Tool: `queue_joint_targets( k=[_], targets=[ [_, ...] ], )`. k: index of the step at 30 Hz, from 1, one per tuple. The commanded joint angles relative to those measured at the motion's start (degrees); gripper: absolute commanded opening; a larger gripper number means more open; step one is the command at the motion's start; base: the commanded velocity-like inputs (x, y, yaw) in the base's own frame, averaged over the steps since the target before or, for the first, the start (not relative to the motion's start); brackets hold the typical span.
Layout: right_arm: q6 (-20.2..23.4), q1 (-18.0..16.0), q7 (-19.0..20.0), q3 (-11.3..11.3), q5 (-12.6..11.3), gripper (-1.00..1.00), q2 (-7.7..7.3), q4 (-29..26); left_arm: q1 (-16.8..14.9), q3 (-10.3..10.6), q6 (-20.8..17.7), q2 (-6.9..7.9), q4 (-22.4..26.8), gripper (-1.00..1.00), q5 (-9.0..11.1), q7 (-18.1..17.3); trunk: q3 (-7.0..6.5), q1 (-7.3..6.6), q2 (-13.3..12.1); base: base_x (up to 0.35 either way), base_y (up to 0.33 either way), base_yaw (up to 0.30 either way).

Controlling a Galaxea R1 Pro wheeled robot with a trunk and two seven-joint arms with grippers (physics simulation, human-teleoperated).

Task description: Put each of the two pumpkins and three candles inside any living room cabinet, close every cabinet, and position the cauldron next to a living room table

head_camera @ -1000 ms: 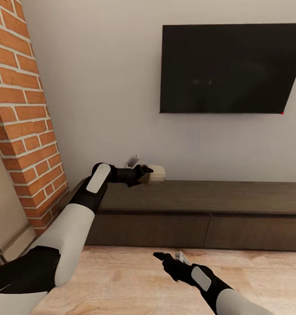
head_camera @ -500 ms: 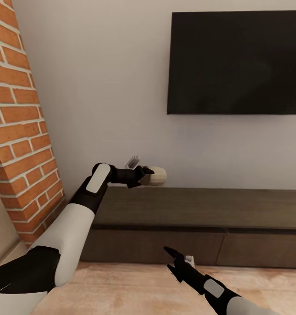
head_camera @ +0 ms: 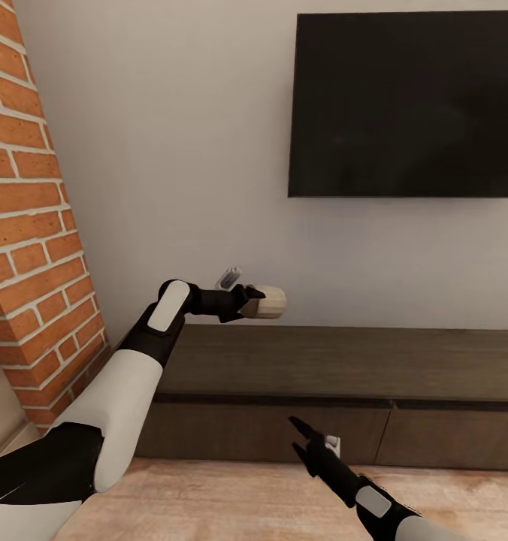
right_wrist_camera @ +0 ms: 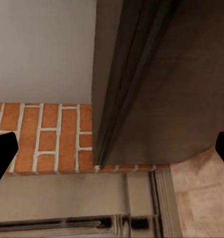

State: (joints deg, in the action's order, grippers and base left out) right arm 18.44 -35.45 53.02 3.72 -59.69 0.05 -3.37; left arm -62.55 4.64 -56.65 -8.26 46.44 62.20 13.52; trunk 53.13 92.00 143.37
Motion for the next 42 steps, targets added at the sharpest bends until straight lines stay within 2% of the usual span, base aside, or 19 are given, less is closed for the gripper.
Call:
queue_joint_targets(
  k=[1,5,7,8,19,20,23,32,37,42],
  targets=[
    [-0.4,0.2,0.2,0.4,-1.2,1.0,-0.02,0.0,0.0,0.0,-0.1,0.0,0.1,-1.0,0.6,0.6,0.06,-0.01,0.0,0.0,0.0,0.0],
    [-3.9,0.8,0.3,0.4,-7.8,1.0,0.02,0.1,0.0,0.1,0.0,0.0,0.0,-1.0,0.6,0.7,0.06,-0.01,0.0,0.0,0.0,0.0],
    [-4.7,0.9,0.3,0.5,-10.3,1.0,0.03,0.1,0.0,0.1,0.0,0.0,0.0,-1.0,0.6,0.7,0.06,-0.01,0.0,0.0,0.0,0.0],
    [-4.8,0.9,0.3,0.6,-10.6,1.0,0.04,0.1,0.0,0.1,0.0,0.0,0.0,-1.0,0.6,0.7,0.06,-0.01,0.0,0.0,0.0,0.0],
    [-7.6,0.9,-0.2,0.3,-11.4,1.0,0.04,0.1,0.0,0.2,0.0,0.0,-0.1,-1.0,0.6,0.8,0.06,-0.01,0.0,0.0,0.0,0.0],
    [-9.6,0.9,-2.5,0.4,-11.2,1.0,0.08,-0.2,0.0,0.2,0.0,0.0,-0.1,-1.0,0.5,0.8,0.06,-0.01,0.0,0.0,0.0,0.0],
    [-10.9,0.9,-5.0,0.4,-11.1,1.0,0.11,-0.5,0.0,0.2,0.0,0.0,-0.7,-1.0,0.4,0.8,0.06,-0.01,0.0,0.0,0.0,0.0],
    [-11.4,0.8,-8.5,0.4,-11.1,1.0,0.2,-0.6,0.0,0.2,0.1,-0.04,-1.3,-1.0,0.4,0.8,0.06,-0.01,0.0,0.0,0.0,0.0],
    [-13.3,0.8,-7.7,0.3,-11.3,1.0,0.29,-0.6,0.0,0.2,0.0,-0.08,-1.4,-1.0,0.4,0.7,0.06,-0.01,0.0,0.089,0.0,0.0],
    [-13.4,0.8,-7.4,0.2,-11.3,1.0,0.3,-0.6,0.0,0.6,0.1,-0.13,-1.4,-1.0,0.4,0.7,0.06,-0.01,0.0,0.145,0.0,0.0]
  ],
)
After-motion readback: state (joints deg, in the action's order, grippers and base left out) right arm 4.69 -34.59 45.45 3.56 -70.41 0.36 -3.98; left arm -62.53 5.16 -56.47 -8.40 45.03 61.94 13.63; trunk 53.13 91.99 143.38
